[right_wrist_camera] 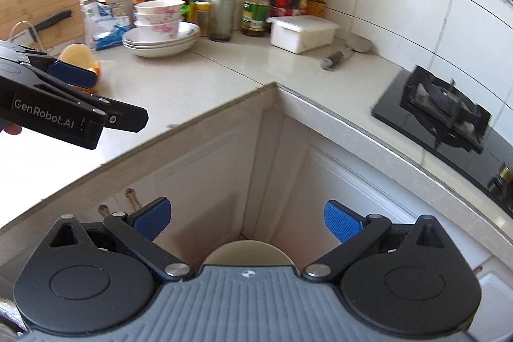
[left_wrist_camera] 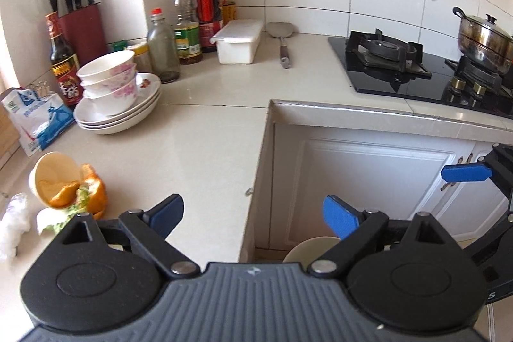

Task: Collect trash
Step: 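Move both tools back over the counter toward the paper cup, then close the left tool on the crumpled plastic bag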

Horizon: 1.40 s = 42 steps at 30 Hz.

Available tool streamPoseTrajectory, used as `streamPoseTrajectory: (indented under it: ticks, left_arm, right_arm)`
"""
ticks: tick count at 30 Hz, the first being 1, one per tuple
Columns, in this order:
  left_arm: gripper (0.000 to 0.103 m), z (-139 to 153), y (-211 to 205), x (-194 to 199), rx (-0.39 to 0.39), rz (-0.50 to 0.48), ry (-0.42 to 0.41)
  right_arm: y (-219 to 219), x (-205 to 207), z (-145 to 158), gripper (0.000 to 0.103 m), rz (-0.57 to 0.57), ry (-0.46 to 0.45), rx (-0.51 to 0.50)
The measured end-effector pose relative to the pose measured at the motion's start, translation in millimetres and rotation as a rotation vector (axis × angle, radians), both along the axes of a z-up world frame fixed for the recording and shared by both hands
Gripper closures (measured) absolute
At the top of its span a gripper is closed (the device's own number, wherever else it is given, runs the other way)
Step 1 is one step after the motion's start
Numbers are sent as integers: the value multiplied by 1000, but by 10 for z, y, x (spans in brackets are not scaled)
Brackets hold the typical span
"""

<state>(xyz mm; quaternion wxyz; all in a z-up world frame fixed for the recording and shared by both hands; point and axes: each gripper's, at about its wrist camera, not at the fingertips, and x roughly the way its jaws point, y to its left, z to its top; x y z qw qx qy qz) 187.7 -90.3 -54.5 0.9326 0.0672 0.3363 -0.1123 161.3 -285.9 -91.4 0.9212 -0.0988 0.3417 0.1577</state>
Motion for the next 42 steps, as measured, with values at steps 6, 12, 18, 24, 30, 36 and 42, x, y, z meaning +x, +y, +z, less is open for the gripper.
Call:
streamPoseTrajectory:
  ticks: [6, 12, 18, 24, 30, 36, 42]
  left_arm:
    - [9, 51, 586, -131, 16, 146, -10]
    - [9, 48, 1163, -204, 35, 273, -15]
    - [9, 2, 1742, -176, 60, 395, -12]
    - [10, -64, 2249, 61, 82, 462, -5]
    - [15, -235, 2538, 376, 106, 436, 31]
    - [23, -415, 2678, 610, 102, 391, 91]
    - [30, -491, 2732, 710, 98, 358, 126]
  right_arm:
    - [403, 84, 86, 0, 122, -8, 27]
    - [878, 244, 125, 0, 243, -3, 38]
    - [1341, 409, 147, 0, 351, 0, 38]
    - [1708, 578, 169, 0, 417, 2, 31]
    - [1968, 771, 179, 0, 469, 8, 11]
    - [2146, 922, 196, 0, 515, 7, -8]
    - [2278, 1021, 217, 0, 550, -1, -14]
